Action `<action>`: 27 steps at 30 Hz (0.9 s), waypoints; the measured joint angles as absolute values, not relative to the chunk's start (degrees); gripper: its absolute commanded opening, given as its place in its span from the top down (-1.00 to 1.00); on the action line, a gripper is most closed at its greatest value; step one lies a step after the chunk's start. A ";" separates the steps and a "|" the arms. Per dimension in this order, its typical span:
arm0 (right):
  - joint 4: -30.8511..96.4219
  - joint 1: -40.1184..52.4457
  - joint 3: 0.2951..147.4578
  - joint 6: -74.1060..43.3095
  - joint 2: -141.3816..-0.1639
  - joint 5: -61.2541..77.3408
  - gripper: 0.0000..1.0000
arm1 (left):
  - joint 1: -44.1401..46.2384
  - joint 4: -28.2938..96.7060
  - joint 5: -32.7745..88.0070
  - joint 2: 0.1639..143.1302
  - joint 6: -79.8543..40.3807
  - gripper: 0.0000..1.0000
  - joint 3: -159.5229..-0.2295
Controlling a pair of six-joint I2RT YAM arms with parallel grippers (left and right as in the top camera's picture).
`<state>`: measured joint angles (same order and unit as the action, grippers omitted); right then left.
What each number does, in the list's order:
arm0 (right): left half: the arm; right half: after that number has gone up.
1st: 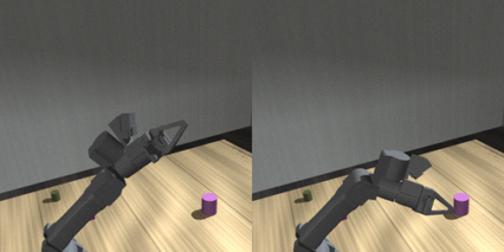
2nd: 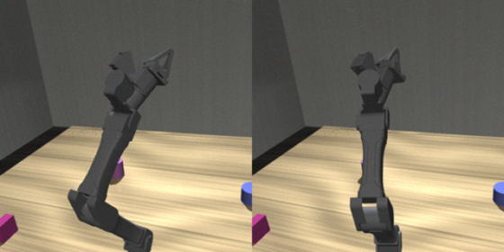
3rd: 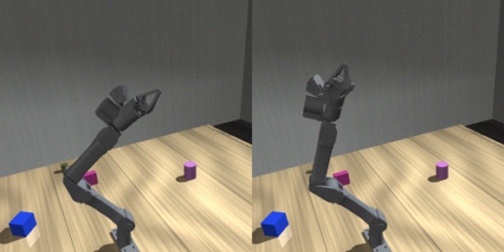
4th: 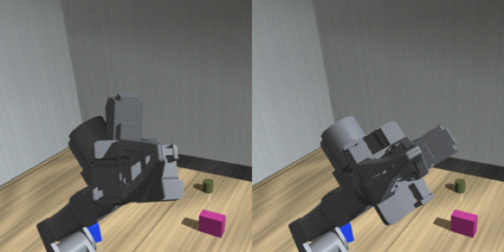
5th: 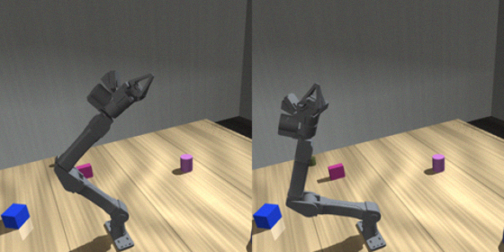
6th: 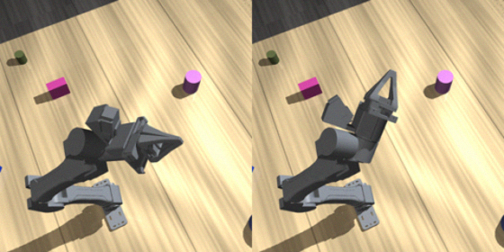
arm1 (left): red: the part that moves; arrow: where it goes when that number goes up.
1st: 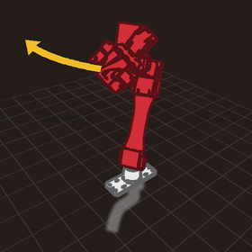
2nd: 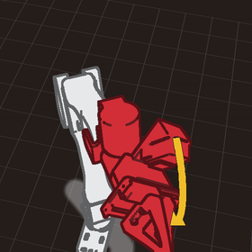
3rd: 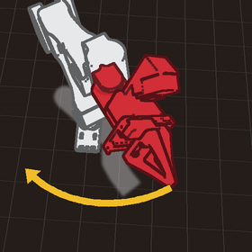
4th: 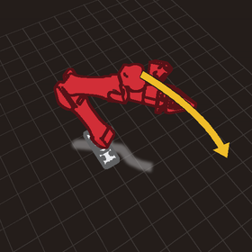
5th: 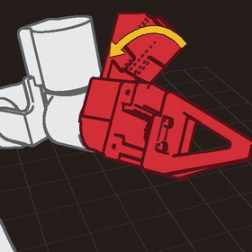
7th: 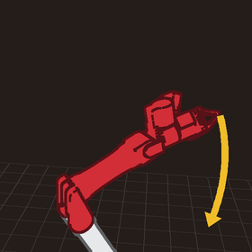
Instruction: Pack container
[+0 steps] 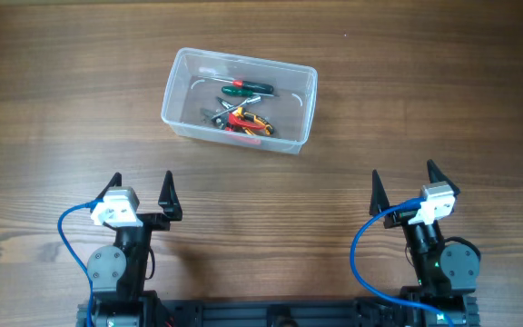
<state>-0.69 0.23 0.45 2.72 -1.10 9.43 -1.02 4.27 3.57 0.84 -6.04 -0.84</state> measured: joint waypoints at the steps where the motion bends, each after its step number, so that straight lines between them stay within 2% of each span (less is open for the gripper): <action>1: -0.69 0.23 0.45 2.72 -1.10 9.43 -0.99 | -1.02 4.29 3.57 0.84 -6.04 -1.00 -0.84; 27: -0.69 0.23 0.45 2.72 -1.10 9.43 -1.00 | -1.02 4.27 3.57 0.84 -6.04 -1.00 -0.84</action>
<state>-0.69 0.23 0.45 2.72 -1.10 9.43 -1.02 4.27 3.57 0.84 -6.04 -0.84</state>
